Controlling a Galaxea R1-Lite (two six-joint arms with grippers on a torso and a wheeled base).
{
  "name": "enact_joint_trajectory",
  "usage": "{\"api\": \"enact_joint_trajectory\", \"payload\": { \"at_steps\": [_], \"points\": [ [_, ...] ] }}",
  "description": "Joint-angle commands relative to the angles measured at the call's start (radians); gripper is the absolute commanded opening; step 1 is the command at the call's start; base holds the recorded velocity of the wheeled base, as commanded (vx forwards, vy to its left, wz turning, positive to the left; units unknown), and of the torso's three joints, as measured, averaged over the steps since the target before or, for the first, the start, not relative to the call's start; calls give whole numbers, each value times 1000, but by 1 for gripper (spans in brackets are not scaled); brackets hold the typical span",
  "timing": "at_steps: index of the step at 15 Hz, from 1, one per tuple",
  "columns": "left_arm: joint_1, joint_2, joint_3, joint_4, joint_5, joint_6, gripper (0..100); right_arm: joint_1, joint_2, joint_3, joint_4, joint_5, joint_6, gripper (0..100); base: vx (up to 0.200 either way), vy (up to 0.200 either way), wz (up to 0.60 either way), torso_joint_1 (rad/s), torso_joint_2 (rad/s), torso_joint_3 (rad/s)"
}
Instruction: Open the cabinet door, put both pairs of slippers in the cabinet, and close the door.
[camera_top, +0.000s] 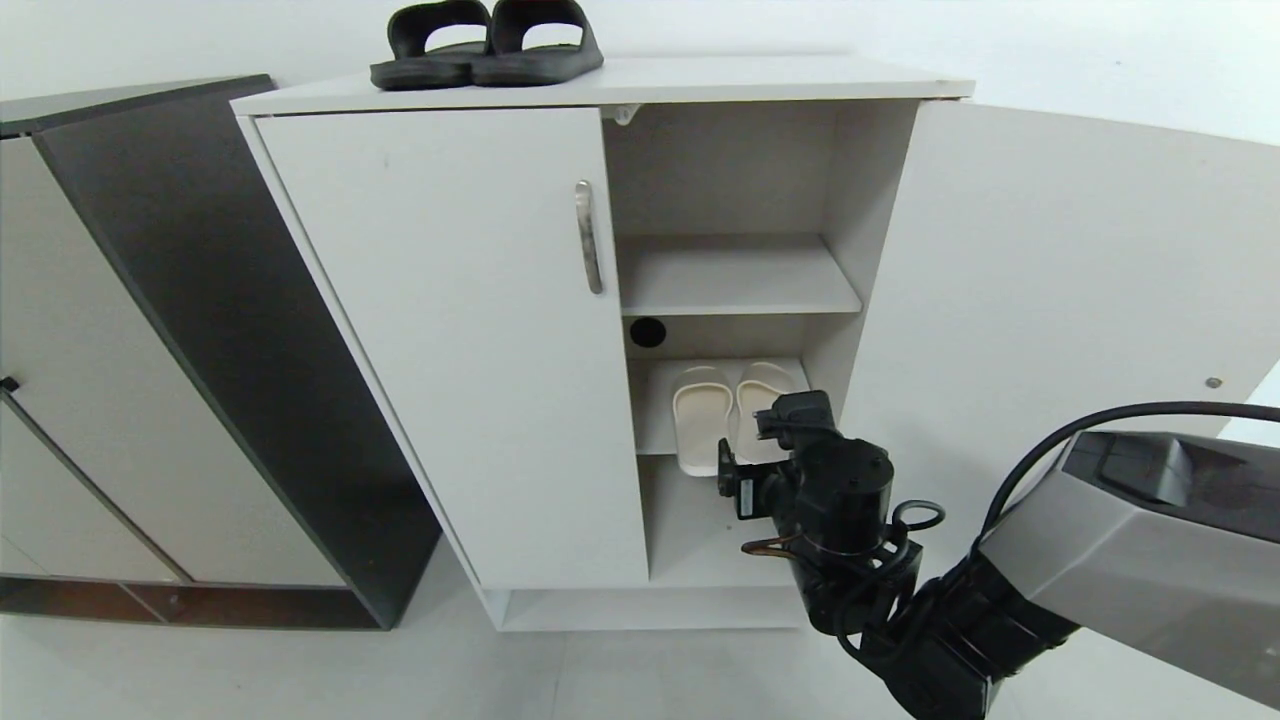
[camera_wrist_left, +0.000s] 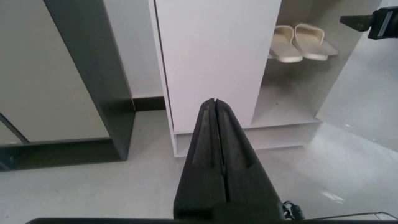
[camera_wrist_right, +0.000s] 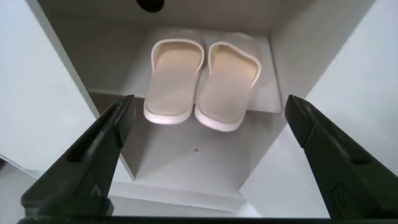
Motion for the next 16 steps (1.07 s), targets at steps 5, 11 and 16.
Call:
{"api": "enact_joint_trajectory", "payload": {
  "at_steps": [5, 11, 16],
  "points": [
    [0, 2, 0, 0, -1, 13, 0, 22, -81, 137, -17, 126, -56, 100, 0, 0, 0, 2, 0, 87],
    [0, 2, 0, -2, -1, 7, 0, 26, -81, 191, -31, 184, -59, 100, 0, 0, 0, 0, 0, 0],
    [0, 2, 0, 0, -1, 8, 0, 26, -74, 203, -34, 184, -61, 100, 0, 160, 0, 5, 1, 3]
  ]
}}
